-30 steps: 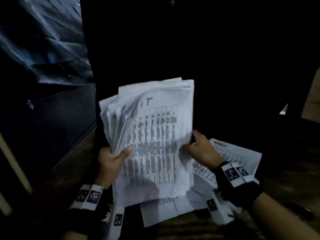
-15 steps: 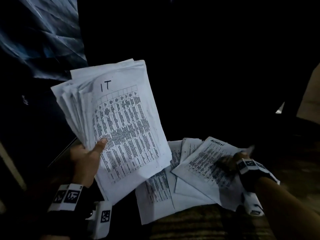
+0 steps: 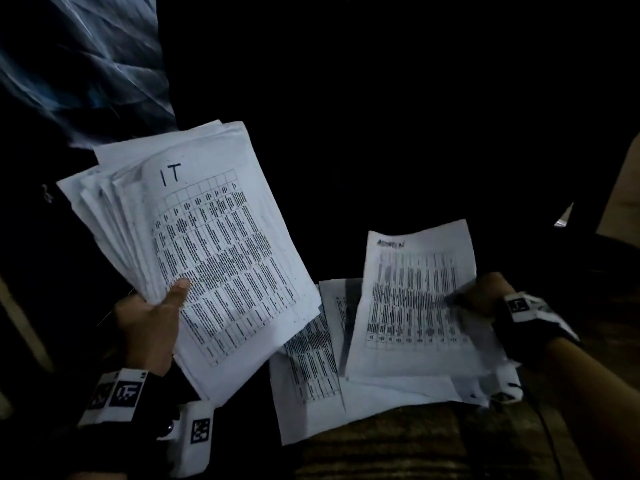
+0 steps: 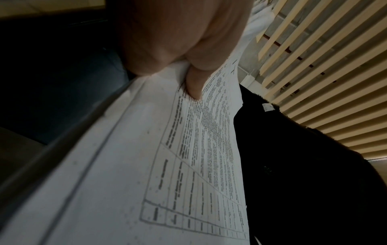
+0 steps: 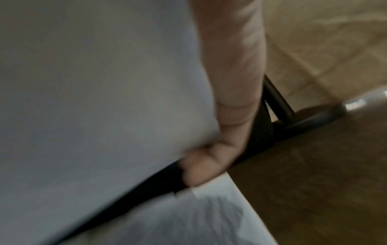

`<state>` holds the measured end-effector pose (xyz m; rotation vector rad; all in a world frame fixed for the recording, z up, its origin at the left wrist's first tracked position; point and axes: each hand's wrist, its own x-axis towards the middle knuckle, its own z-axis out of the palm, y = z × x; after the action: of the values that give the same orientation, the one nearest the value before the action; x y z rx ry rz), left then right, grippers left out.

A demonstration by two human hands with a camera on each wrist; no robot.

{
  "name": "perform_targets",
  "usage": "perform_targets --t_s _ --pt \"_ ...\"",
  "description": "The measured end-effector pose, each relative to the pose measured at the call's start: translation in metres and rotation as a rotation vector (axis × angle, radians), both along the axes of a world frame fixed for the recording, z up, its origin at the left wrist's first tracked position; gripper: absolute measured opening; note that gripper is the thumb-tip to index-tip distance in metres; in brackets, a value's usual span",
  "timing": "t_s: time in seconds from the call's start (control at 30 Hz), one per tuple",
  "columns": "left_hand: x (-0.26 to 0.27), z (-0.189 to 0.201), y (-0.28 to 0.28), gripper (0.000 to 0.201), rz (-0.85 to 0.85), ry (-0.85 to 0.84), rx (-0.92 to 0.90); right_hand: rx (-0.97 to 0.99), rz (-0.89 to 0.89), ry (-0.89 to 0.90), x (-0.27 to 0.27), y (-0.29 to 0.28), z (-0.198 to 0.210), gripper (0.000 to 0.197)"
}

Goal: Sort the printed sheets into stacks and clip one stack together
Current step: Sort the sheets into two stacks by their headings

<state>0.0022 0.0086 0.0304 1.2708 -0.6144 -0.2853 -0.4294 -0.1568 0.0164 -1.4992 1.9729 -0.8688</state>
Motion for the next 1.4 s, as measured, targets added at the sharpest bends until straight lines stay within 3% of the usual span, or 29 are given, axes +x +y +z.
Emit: perform_targets --t_s 0.03,0.13,0.23,0.33,0.4,0.47,0.53,0.63,0.73,0.8,0.87,1.0,1.07,1.17,1.27,1.4 --pt "-0.001 -0.001 0.0 0.039 -0.003 0.002 -0.003 0.049 0.012 0.057 0.003 -0.001 -0.01 0.007" --pt "0.0 -0.002 0.001 0.032 -0.018 -0.003 0.002 0.103 0.04 0.259 0.013 -0.006 -0.038 0.038" --pt "0.003 -0.005 0.001 0.024 -0.001 -0.021 0.043 0.092 0.015 0.284 0.022 0.002 -0.041 0.032" --pt "0.008 -0.008 0.001 0.03 0.015 -0.007 0.065 0.041 -0.032 0.273 0.02 0.002 -0.034 0.029" --pt "0.011 -0.01 0.002 0.036 0.028 0.0 0.067 -0.007 -0.033 0.306 0.02 0.005 -0.02 0.037" --pt "0.012 -0.012 0.001 0.033 0.031 -0.002 0.067 -0.11 -0.011 0.348 0.019 0.008 -0.004 0.048" --pt "0.014 -0.014 0.0 0.031 0.036 -0.009 0.071 -0.254 0.023 0.345 0.015 0.009 0.019 0.043" --pt "0.017 -0.016 0.001 0.04 0.052 -0.027 0.082 -0.366 0.087 0.124 0.006 0.004 0.053 0.03" --pt "0.018 -0.018 0.001 0.034 0.052 -0.043 0.097 -0.319 0.135 -0.152 0.009 0.004 0.068 0.025" --pt "0.018 -0.018 0.003 0.034 0.06 -0.055 0.109 -0.226 0.133 -0.061 0.016 0.002 0.062 0.024" --pt "0.018 -0.02 0.004 0.042 0.065 -0.058 0.116 -0.078 0.158 0.124 0.022 -0.005 0.046 0.035" --pt "0.017 -0.019 0.006 0.044 0.052 -0.041 0.093 0.209 0.231 0.243 0.043 -0.015 -0.011 0.037" --pt "0.017 -0.018 0.005 0.044 0.053 -0.043 0.087 0.176 0.232 0.36 0.052 -0.017 -0.035 0.037" --pt "0.02 -0.019 0.003 0.042 0.083 -0.044 0.088 0.116 0.224 0.383 0.056 -0.021 -0.052 0.035" --pt "0.024 -0.022 0.003 0.059 0.105 -0.048 0.092 0.089 0.221 0.4 0.063 -0.016 -0.041 0.037" --pt "0.025 -0.018 0.005 0.035 0.107 -0.035 0.095 -0.157 0.209 0.35 0.065 -0.011 0.0 0.06"
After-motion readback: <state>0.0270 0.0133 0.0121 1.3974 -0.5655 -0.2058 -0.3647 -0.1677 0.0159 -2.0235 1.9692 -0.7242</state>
